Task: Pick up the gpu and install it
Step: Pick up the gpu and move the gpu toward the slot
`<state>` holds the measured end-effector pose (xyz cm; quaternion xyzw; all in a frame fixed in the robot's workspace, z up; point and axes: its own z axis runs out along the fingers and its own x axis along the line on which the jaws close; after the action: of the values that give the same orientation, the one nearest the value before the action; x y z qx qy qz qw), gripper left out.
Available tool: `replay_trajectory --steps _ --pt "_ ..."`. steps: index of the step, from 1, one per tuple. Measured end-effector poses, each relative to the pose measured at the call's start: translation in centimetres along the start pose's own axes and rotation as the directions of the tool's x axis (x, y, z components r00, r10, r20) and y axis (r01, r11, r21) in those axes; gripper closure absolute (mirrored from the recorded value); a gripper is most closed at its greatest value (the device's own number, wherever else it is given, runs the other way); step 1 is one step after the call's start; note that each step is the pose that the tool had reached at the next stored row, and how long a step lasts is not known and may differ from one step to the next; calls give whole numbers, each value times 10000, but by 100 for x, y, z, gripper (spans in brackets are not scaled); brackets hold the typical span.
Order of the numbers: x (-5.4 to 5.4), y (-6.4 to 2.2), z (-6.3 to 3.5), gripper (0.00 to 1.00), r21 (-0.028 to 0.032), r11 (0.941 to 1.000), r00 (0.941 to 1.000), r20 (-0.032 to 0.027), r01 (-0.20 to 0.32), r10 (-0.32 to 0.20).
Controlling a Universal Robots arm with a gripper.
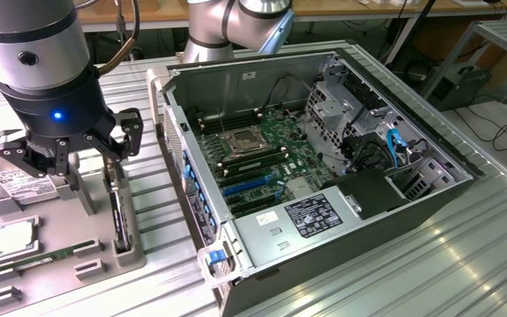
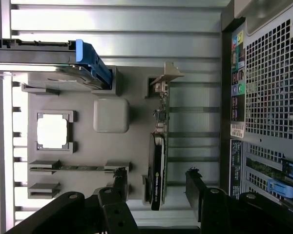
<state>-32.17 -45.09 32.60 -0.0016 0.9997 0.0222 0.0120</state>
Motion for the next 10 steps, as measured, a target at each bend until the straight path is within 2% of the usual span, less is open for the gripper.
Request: replay_trajectory --steps 10 --pt "2 -65 53 40 0 10000 10000 0 1 -1"
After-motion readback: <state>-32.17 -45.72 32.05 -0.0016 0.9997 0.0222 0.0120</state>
